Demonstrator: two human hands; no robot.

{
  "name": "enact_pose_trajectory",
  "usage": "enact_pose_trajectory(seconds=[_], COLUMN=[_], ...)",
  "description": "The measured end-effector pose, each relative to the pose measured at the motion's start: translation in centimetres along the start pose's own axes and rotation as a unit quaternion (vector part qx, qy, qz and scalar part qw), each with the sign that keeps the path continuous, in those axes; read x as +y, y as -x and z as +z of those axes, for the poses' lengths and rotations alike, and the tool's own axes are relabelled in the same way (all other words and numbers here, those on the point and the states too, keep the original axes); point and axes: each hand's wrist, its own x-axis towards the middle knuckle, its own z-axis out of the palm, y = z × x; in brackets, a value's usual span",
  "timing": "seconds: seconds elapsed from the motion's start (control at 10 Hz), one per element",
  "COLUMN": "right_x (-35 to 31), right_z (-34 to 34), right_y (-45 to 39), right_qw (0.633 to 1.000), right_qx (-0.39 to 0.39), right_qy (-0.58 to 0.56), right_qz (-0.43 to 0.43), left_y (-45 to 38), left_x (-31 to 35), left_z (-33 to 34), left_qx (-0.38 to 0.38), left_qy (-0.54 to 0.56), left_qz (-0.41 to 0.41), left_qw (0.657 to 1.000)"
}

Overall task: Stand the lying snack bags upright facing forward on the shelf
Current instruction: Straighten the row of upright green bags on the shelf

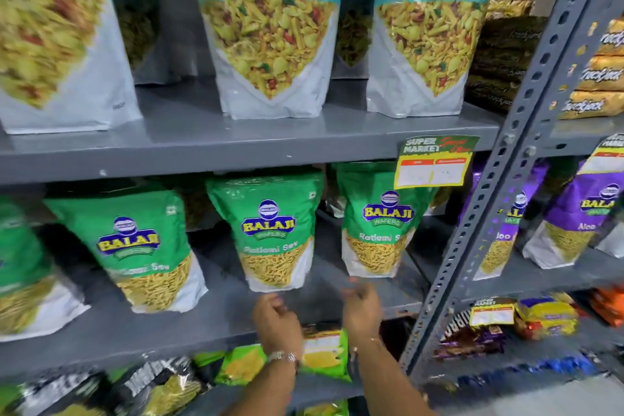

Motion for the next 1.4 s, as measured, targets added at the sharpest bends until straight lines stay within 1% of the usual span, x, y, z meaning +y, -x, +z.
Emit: enact_pose_trajectory(seconds=[0.1,0.2,0.3,0.4,0.5,0.6,0.7,0.9,1.0,1.1,1.2,1.3,1.4], right_x=[-3.1,-4.9,-5.0,-5.1,-4.6,-4.0,-3.8,-3.5,-2.8,-2.7,-2.9,-3.5,-1.1], right_z=[2.9,5.6,7.0,7.5,7.9,8.1,7.8,8.1,8.4,8.5,7.9,7.2,8.6], right_y=[0.8,-0.5,-1.6,-2.0,-2.5,-3.2,-3.6,-3.5,-3.8,-4.3,-4.0,-3.1,-0.3], right_qw=[0.988,0.972,0.967,0.970,0.978,0.982,0.977,0.969,0.964,0.956,0.952,0.967,0.942], right_qx=[-0.126,-0.164,-0.179,-0.179,-0.166,-0.152,-0.161,-0.188,-0.193,-0.197,-0.192,-0.077,0.054], right_qy=[0.070,0.150,0.176,0.165,0.128,0.112,0.142,0.160,0.183,0.219,0.236,0.241,0.303], right_qz=[-0.058,-0.070,-0.046,-0.011,0.006,0.009,0.000,0.002,-0.009,0.001,-0.017,-0.004,-0.137], left_y=[-5.3,-9.1,-11.8,-12.0,-11.4,-11.2,-12.2,-13.9,-12.1,-10.7,-9.9,-9.8,-8.3], left_x=[0.8,2.3,2.0,2.6,3.0,2.4,1.0,-1.0,1.2,2.9,3.8,3.1,0.7], left_z=[-3.9,-6.1,-6.2,-6.1,-5.4,-4.4,-3.7,-3.4,-4.6,-5.3,-5.5,-6.5,-9.5], left_qx=[0.011,-0.122,-0.199,-0.228,-0.230,-0.226,-0.227,-0.252,-0.248,-0.250,-0.251,-0.249,-0.154], left_qy=[-0.030,-0.077,-0.070,-0.105,-0.074,-0.077,-0.072,-0.050,-0.043,-0.054,-0.070,-0.053,0.063], left_qz=[-0.010,-0.021,0.003,0.003,-0.008,-0.024,-0.041,-0.050,-0.053,-0.045,-0.026,-0.025,-0.063], left_qw=[0.999,0.989,0.977,0.968,0.970,0.971,0.970,0.965,0.966,0.966,0.965,0.967,0.984])
